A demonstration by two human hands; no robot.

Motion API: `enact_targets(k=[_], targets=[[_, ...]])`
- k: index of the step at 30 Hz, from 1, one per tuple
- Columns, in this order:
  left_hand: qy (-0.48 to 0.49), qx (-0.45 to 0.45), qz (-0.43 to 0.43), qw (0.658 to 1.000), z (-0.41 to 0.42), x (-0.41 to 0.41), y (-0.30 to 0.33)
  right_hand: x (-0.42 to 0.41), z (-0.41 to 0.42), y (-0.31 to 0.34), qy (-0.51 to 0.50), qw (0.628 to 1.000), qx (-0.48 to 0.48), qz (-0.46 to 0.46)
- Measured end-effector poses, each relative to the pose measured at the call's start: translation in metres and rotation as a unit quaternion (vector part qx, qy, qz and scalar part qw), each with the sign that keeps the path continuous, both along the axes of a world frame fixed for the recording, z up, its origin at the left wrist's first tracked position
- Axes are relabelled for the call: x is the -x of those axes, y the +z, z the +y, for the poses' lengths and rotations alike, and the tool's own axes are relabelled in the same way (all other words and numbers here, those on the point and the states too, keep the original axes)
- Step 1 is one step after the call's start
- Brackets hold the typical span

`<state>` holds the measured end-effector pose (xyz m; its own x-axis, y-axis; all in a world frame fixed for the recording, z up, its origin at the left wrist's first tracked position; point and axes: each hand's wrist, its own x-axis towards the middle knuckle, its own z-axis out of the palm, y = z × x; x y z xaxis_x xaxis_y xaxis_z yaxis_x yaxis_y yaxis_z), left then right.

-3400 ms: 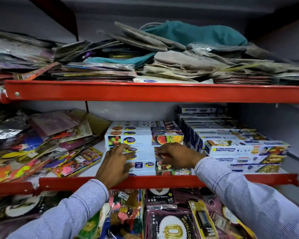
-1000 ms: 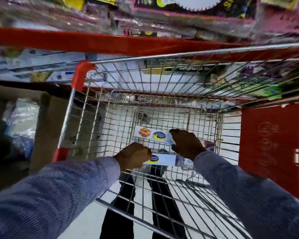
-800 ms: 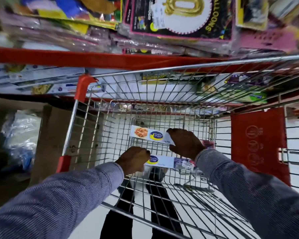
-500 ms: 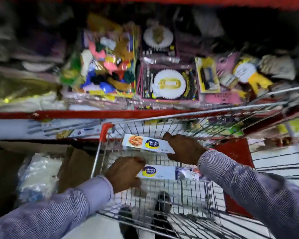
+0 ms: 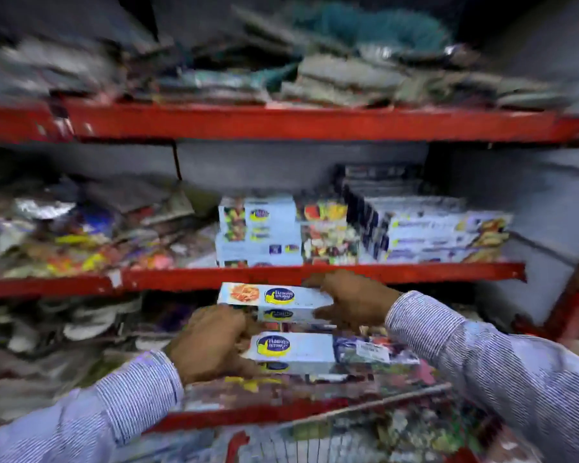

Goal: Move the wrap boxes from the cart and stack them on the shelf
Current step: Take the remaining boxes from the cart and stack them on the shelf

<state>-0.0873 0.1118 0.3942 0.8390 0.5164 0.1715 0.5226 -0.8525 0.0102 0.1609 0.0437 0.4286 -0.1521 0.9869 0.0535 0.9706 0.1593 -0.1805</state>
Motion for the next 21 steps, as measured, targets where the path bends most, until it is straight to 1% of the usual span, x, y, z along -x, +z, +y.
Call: enact_targets(k=[5,10,15,18,21], targets=[[0.026,0.012,-0.061,0.998,0.024,0.002,0.070,-0.010,0.028,0.061,-0.017,0.998,-0.053,-0.020],[0.058,0.026,-0.085,0.994,0.053,-0.014,0.101,-0.031,0.079,0.093,-0.029,0.997,-0.066,-0.028],[0.072,0.024,-0.099,0.992,0.080,-0.037,0.113,-0.040,0.129,0.104,-0.035,0.997,-0.058,-0.027],[0.085,0.021,-0.094,0.992,0.099,-0.049,0.118,-0.048,0.160,0.098,-0.034,0.998,-0.034,-0.026],[0.092,0.033,-0.087,0.991,0.118,-0.060,0.118,-0.057,0.188,0.087,-0.036,0.998,-0.033,-0.040]])
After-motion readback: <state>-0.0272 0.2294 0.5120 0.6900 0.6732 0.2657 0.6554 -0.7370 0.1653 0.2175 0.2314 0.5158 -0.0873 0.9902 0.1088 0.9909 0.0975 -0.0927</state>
